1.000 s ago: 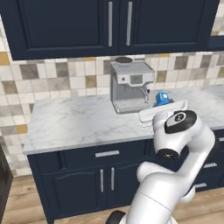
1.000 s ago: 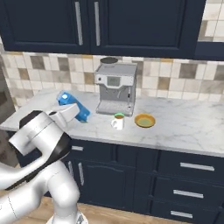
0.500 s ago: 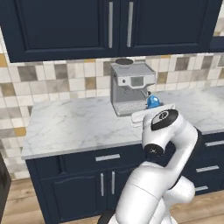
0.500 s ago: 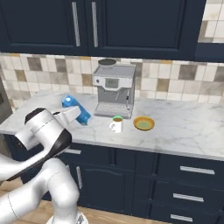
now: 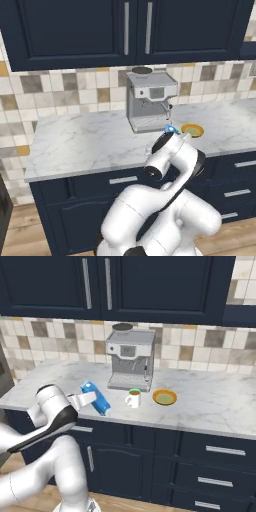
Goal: Take a sugar cube from the saucer and place it inside the coffee. Then, grab milk from the fridge and place it next to the coffee on the counter to sweeten the coffee.
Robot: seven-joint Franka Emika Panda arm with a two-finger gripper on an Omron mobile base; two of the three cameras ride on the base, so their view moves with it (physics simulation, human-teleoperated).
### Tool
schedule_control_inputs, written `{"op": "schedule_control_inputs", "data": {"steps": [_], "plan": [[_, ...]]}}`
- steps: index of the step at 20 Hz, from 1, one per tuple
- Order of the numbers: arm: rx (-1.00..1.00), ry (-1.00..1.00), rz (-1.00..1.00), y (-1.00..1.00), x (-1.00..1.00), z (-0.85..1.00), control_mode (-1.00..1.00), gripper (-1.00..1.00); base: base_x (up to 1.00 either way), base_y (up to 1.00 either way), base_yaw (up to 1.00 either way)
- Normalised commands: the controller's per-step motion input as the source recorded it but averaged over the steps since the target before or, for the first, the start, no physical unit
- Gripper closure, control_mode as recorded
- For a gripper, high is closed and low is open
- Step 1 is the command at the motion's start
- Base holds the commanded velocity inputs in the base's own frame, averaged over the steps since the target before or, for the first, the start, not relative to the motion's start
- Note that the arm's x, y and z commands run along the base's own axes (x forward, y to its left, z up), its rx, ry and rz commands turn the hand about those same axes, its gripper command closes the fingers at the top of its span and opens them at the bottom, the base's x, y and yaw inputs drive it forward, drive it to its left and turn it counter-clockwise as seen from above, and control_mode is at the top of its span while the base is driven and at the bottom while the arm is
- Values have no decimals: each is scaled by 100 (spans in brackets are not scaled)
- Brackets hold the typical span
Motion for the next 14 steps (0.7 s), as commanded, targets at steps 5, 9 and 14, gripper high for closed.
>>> {"op": "schedule_control_inputs", "data": {"steps": [5,9,14], "plan": [[19,0,-64,75,46,-63,-100,100,0,0,0],[9,-24,-41,100,7,-14,-100,100,0,0,0],[7,-55,-20,100,-4,17,-100,100,0,0,0]]}}
